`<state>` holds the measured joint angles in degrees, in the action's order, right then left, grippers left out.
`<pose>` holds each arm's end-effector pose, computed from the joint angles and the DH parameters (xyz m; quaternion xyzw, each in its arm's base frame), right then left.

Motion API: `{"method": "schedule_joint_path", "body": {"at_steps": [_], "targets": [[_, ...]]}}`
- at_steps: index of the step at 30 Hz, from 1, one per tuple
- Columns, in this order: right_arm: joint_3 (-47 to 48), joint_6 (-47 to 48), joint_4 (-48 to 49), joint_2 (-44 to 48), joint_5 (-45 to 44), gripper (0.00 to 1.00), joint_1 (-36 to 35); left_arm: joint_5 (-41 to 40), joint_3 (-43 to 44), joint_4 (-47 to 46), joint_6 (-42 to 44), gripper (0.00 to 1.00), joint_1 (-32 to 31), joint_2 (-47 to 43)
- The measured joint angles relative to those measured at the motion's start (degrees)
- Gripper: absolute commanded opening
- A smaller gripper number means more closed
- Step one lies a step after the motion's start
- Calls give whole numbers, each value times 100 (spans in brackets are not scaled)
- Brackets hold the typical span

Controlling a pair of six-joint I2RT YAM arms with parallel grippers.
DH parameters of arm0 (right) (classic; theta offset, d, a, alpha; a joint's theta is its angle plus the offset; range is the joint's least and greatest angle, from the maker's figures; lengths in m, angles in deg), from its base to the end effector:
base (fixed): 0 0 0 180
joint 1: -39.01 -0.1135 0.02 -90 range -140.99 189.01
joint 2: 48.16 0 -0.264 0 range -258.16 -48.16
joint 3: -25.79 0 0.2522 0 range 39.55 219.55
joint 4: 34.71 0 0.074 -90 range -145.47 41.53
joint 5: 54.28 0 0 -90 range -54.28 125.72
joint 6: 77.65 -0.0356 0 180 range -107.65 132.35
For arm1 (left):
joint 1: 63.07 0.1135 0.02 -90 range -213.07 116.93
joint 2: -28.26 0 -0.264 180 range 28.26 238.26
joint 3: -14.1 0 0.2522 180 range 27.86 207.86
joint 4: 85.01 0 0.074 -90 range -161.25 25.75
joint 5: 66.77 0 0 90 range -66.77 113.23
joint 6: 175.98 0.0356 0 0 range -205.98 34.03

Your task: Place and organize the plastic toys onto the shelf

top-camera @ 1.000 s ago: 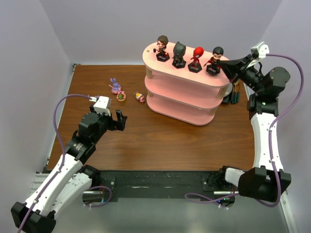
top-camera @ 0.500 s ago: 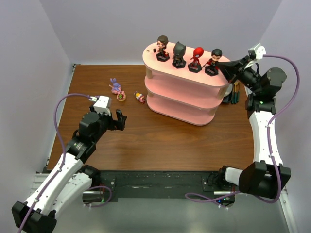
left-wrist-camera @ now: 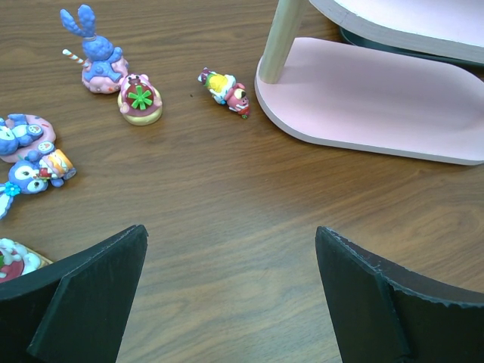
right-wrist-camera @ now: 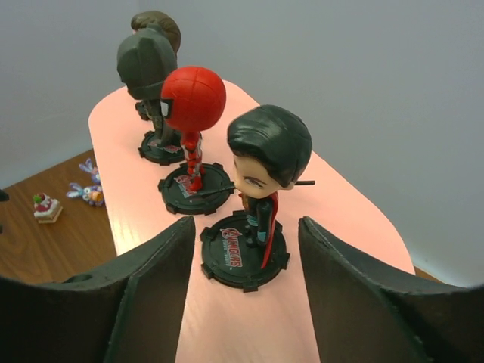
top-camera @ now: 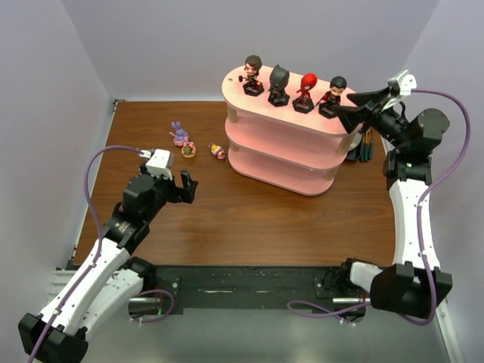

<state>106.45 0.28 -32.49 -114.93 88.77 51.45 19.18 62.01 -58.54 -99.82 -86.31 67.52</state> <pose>0.2526 -0.0266 0.4431 -0.2346 0.6013 0.2661 0.7160 0.1564 -0.0644 0.2850 0.0454 0.8066 -0.1601 0.5672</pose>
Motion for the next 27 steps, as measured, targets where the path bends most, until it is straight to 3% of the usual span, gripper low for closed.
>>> {"method": "schedule_joint_path", "body": {"at_steps": [6,11,19,27], "targets": [[-179,146,-588,931,-566,85,0,2,0,-2,0,97,0,-7],[-476,199,-1318,2068,-1047,93,0,0,0,-4,-2,97,0,-28],[-896,166,-3117,3672,-2138,96,-79,-269,0,9,-31,98,4,50],[-1331,627,-4511,4371,-3451,98,-872,-734,0,120,-74,98,20,485]]}}
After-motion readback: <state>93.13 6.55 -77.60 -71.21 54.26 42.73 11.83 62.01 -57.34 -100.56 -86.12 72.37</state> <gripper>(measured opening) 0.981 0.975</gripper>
